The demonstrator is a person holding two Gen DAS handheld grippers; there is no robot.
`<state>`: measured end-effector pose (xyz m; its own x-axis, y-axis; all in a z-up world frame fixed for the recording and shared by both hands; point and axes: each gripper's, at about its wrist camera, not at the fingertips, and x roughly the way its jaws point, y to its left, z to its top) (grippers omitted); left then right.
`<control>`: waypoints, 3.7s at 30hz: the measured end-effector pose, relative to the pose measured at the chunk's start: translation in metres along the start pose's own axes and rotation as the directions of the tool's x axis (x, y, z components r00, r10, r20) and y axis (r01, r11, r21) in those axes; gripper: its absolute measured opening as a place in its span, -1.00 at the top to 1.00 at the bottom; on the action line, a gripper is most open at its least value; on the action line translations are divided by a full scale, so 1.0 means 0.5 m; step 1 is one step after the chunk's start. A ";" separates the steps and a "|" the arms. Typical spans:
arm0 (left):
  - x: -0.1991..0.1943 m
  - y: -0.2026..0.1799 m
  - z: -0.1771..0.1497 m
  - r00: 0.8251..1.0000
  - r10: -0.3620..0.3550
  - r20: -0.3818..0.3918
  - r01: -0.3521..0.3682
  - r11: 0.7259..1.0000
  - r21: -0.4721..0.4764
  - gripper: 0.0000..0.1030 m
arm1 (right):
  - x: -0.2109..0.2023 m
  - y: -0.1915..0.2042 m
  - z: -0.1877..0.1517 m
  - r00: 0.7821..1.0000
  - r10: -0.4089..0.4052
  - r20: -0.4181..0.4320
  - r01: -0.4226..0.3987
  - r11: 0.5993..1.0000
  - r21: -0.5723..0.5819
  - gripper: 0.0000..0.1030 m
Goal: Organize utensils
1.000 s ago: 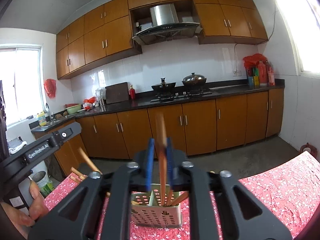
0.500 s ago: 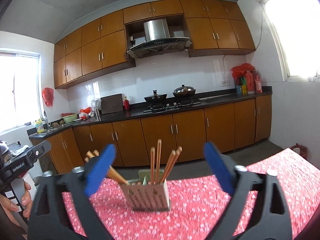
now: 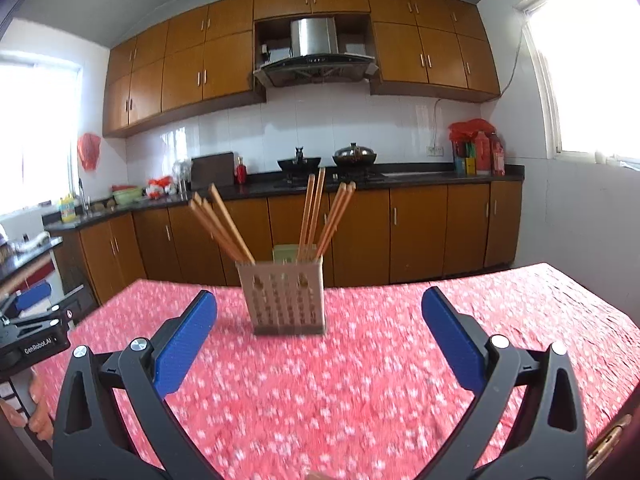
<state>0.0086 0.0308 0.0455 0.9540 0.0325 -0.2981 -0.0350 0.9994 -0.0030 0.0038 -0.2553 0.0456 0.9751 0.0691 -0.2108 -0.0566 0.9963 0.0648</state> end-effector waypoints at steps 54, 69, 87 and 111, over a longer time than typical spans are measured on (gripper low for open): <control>-0.015 -0.043 -0.114 0.995 -0.035 -0.091 0.041 0.997 0.063 -0.92 | -0.026 -0.018 -0.129 0.993 -0.027 -0.117 0.030 0.999 0.032 -0.97; -0.011 -0.046 -0.116 0.995 -0.040 -0.094 0.047 0.997 0.066 -0.92 | -0.022 -0.008 -0.131 0.992 -0.031 -0.123 0.037 0.998 0.041 -0.97; -0.003 -0.045 -0.120 0.994 -0.044 -0.102 0.051 0.997 0.066 -0.92 | -0.020 0.001 -0.136 0.991 -0.030 -0.134 0.037 0.998 0.047 -0.97; -0.001 -0.040 -0.124 0.993 -0.044 -0.106 0.051 0.997 0.065 -0.92 | -0.017 0.001 -0.135 0.990 -0.030 -0.137 0.037 0.998 0.049 -0.97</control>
<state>-0.0099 0.0102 -0.0135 0.9177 -0.0136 -0.3971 0.0335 0.9985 0.0433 -0.0192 -0.2517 -0.0185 0.9379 0.0457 -0.3438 -0.0103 0.9945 0.1042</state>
